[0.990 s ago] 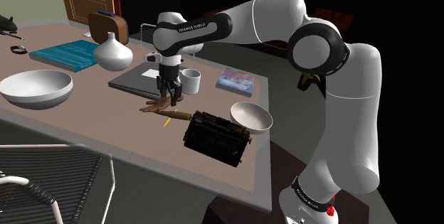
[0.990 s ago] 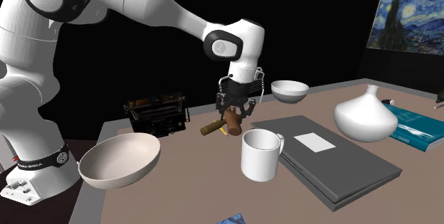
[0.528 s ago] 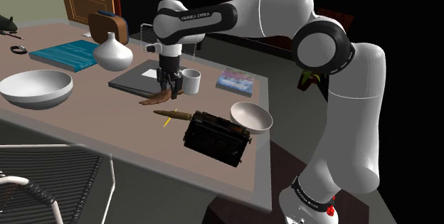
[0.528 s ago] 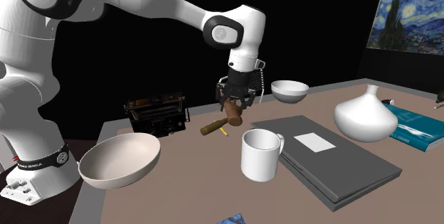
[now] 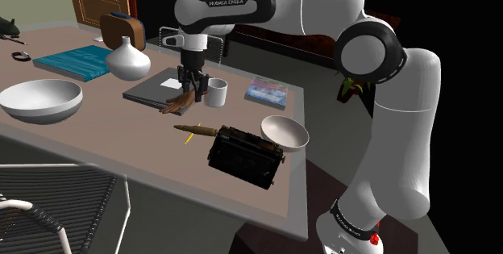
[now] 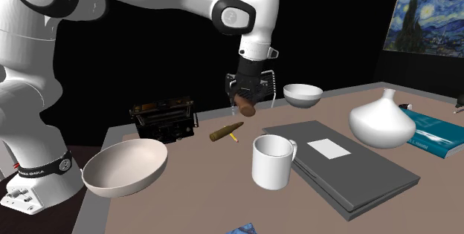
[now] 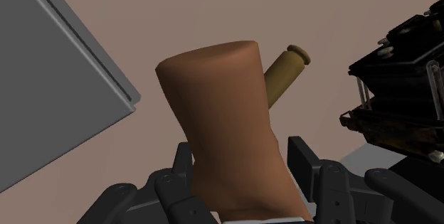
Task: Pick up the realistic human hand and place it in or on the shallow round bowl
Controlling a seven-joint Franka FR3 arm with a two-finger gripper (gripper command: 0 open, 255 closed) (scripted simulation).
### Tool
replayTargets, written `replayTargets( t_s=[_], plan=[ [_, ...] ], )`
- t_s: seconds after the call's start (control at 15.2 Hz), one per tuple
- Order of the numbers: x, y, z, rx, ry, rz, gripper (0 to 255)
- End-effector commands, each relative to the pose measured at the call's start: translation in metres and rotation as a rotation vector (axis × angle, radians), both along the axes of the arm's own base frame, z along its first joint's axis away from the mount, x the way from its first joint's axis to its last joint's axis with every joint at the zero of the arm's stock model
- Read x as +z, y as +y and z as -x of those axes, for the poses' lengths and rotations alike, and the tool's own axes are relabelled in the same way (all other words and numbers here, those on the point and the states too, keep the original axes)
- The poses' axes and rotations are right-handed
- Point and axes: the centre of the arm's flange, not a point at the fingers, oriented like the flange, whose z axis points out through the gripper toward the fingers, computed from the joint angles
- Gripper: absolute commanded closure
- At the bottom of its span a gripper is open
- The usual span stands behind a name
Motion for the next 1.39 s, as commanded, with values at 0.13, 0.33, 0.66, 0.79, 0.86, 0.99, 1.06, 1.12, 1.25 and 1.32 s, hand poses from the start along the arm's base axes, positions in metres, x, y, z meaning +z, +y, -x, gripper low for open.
replayTargets(
  t_s=[0.13,0.33,0.66,0.79,0.86,0.99,1.06,1.12,1.25,1.32],
  plan=[
    [0.021,0.0,-0.001,0.0,0.0,0.0,255],
    [0.033,0.0,0.0,0.0,0.0,0.0,255],
    [0.033,-0.043,0.05,0.0,0.0,0.0,255],
    [0.033,-0.06,0.07,0.0,0.0,0.0,255],
    [0.033,-0.069,0.08,0.0,0.0,0.0,255],
    [0.033,-0.086,0.1,0.0,0.0,0.0,255],
    [0.033,-0.094,0.11,0.0,0.0,0.0,255],
    [0.033,-0.103,0.12,0.0,0.0,0.0,255],
    [0.033,-0.12,0.14,0.0,0.0,0.0,255],
    [0.033,-0.129,0.15,0.0,0.0,0.0,255]
  ],
)
